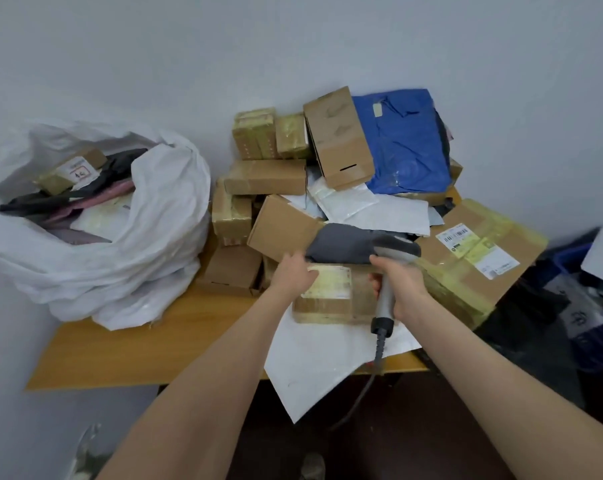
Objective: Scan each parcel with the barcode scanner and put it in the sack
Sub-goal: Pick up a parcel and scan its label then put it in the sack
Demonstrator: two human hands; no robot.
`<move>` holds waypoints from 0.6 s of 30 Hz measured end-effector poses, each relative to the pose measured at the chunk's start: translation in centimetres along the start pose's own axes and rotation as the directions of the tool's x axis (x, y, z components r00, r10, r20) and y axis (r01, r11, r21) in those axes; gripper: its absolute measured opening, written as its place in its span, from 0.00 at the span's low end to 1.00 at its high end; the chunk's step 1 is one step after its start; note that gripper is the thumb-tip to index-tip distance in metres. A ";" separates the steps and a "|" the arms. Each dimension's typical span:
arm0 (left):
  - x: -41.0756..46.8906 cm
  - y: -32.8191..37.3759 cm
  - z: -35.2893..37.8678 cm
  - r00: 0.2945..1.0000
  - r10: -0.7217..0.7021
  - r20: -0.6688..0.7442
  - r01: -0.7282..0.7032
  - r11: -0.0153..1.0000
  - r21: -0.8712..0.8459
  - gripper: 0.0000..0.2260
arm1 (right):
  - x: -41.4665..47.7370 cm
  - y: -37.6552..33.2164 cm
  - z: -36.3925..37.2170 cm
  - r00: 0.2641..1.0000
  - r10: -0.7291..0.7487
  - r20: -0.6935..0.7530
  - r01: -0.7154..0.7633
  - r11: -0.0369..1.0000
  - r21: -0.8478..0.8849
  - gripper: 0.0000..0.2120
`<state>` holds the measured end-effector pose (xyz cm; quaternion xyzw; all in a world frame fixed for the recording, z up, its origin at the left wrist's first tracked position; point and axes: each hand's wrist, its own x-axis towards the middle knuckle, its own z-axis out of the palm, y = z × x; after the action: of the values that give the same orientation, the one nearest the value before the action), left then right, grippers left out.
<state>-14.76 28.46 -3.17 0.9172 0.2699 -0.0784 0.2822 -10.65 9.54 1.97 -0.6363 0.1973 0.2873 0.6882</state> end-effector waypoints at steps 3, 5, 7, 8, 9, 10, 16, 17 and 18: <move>0.5 -1.0 1.0 0.988 -0.144 0.055 0.149 0.985 -0.089 0.20 | 1.9 0.1 -2.4 0.994 -0.020 -0.109 0.015 0.999 -0.047 0.11; 0.7 -1.5 1.6 0.963 -0.237 0.129 0.259 0.946 -0.196 0.20 | 2.8 0.4 -3.2 0.993 -0.005 -0.117 -0.002 0.998 -0.055 0.12; 1.0 -1.7 2.1 0.932 -0.308 0.193 0.356 0.882 -0.310 0.22 | 3.3 0.8 -3.5 0.996 0.034 -0.083 -0.038 0.998 -0.046 0.10; 1.1 -1.8 2.2 0.920 -0.331 0.212 0.388 0.846 -0.364 0.22 | 3.4 0.9 -3.5 0.997 0.053 -0.063 -0.055 0.998 -0.027 0.09; 1.1 -1.8 2.3 0.909 -0.350 0.225 0.415 0.805 -0.425 0.21 | 3.4 1.0 -3.4 0.997 0.064 -0.047 -0.064 0.998 -0.004 0.09; 1.1 -1.9 2.2 0.898 -0.369 0.240 0.440 0.753 -0.490 0.20 | 3.4 1.1 -3.2 0.997 0.065 -0.037 -0.064 0.998 0.019 0.09; 0.1 -4.1 -3.4 0.914 -0.223 0.339 0.405 0.533 -0.742 0.11 | 2.4 0.0 -2.0 0.999 0.013 -0.047 -0.006 0.988 0.154 0.12; -0.1 -4.5 -4.8 0.927 -0.162 0.338 0.371 0.524 -0.767 0.13 | 2.1 -0.5 -1.8 0.999 0.004 -0.041 0.002 0.986 0.167 0.11; -0.1 -4.7 -6.2 0.943 -0.095 0.318 0.320 0.510 -0.798 0.17 | 1.8 -0.9 -1.6 1.000 -0.005 -0.031 0.010 0.984 0.180 0.10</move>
<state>-17.42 35.19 -0.25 0.6124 0.3475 -0.0796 0.7056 -8.55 8.18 1.32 -0.5765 0.2306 0.2559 0.7410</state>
